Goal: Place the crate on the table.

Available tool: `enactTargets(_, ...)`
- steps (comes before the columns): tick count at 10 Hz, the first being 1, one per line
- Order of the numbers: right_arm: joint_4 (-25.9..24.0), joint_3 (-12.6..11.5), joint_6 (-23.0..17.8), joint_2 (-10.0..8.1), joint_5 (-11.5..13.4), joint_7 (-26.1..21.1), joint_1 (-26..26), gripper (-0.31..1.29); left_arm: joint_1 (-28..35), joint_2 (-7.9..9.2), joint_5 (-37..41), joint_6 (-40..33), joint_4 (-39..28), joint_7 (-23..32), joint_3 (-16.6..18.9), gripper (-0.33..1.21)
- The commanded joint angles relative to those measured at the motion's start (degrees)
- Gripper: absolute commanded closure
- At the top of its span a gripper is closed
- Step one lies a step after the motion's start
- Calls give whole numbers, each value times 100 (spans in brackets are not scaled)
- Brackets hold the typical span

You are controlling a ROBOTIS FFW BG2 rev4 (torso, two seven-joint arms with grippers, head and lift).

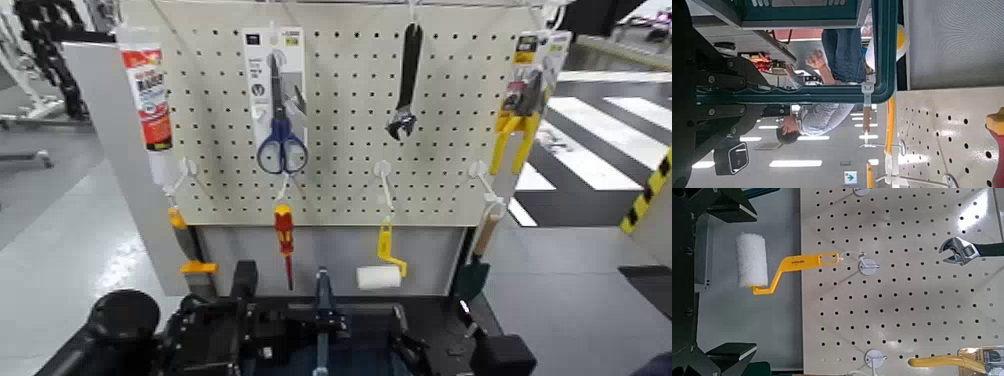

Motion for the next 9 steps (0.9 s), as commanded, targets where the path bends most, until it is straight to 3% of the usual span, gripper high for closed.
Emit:
enactTargets(1, 11, -7, -20, -7, -13, 0, 0, 14, -8, -8, 8, -93, -22, -90, -19, 92)
enactTargets(3, 11, -15, -11, -7, -13, 0, 0, 14, 18, -8, 0, -216, -92, -99, -2, 49)
enactTargets(4, 3, -15, -2, -7, -13, 0, 9, 14, 53, -17, 8, -330, -198, -99, 34, 40)
enactTargets(6, -6, -24, 6, -7, -13, 0, 9, 14, 255, -35, 0, -489, -593, 235, 271, 37)
enactTargets(9, -32, -33, 50, -7, -13, 0, 35, 14, 967, -184, 8, -752, -1753, 1729, 1053, 36)
